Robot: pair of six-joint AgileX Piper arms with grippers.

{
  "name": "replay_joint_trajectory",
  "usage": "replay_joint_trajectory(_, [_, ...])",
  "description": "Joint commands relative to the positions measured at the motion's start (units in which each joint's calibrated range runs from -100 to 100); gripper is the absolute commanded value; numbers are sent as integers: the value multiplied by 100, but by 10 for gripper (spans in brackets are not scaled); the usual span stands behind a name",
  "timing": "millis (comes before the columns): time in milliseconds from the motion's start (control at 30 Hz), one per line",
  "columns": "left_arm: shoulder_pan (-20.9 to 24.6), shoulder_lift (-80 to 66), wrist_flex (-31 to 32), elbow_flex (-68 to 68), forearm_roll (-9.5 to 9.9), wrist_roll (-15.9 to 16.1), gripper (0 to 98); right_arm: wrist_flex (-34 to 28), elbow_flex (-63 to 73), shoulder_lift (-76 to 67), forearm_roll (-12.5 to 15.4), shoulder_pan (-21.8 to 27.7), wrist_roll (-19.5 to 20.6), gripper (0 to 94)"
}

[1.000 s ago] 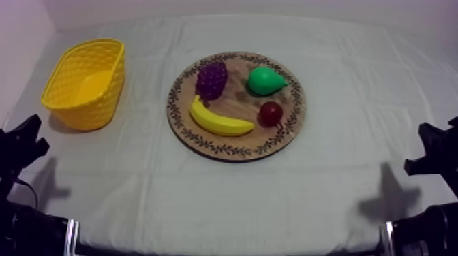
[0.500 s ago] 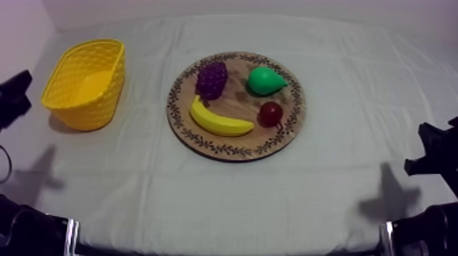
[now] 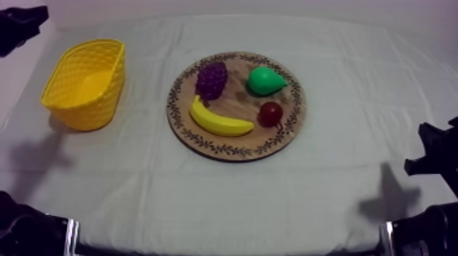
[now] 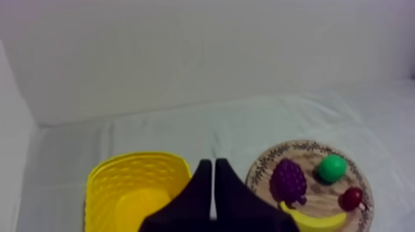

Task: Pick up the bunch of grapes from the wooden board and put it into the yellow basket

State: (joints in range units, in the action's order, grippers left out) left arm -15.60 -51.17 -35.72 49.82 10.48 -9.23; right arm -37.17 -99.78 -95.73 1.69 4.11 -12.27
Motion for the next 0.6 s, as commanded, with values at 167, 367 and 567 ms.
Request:
replay_joint_trajectory(167, [-491, 1156, -690, -971, 0, 215, 0, -1, 1, -2, -1, 3, -1, 5])
replay_joint_trajectory(367, [-846, 1720, -819, -1154, 0, 230, 0, -1, 1, -2, -1, 3, -1, 5])
replay_joint_trajectory(567, [-1157, 2317, -1111, -1510, 13, 210, 0, -1, 1, -2, -1, 3, -1, 5])
